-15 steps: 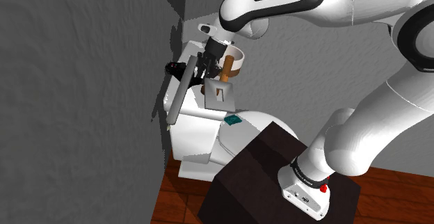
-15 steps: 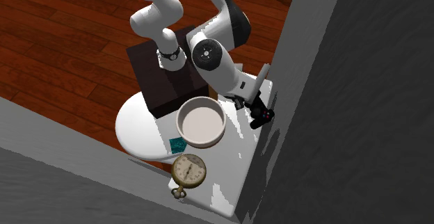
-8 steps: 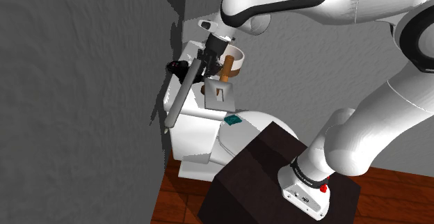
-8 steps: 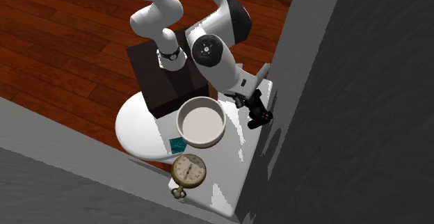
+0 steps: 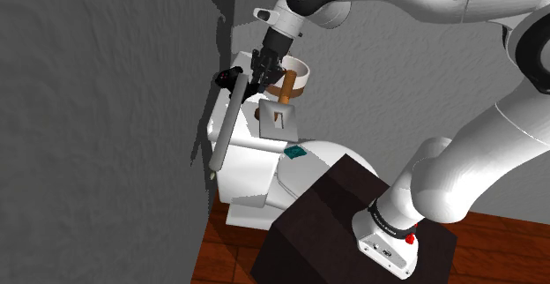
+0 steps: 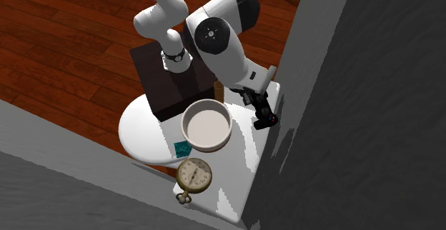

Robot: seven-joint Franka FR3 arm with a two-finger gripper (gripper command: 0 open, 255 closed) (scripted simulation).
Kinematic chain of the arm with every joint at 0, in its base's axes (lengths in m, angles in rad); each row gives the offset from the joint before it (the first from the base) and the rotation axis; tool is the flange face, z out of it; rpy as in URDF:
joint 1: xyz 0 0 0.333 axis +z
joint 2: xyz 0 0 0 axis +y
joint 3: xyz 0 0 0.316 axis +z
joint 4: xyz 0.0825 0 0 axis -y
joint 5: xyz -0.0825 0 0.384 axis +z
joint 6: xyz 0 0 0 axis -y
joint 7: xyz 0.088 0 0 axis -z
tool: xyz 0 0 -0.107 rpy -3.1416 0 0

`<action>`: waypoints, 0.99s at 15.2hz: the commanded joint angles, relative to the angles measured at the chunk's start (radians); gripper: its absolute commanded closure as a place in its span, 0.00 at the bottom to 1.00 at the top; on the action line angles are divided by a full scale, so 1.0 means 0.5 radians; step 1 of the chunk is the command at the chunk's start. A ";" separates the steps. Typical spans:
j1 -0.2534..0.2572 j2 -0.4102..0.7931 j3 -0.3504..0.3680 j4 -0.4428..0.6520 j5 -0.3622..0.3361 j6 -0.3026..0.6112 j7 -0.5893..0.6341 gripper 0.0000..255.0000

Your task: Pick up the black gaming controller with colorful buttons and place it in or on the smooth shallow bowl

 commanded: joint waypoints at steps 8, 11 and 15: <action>-0.008 -0.036 -0.007 0.199 -0.035 -0.223 0.076 1.00; -0.009 -0.041 -0.009 0.272 -0.044 -0.298 0.101 1.00; -0.011 -0.041 -0.012 0.376 -0.053 -0.398 0.133 1.00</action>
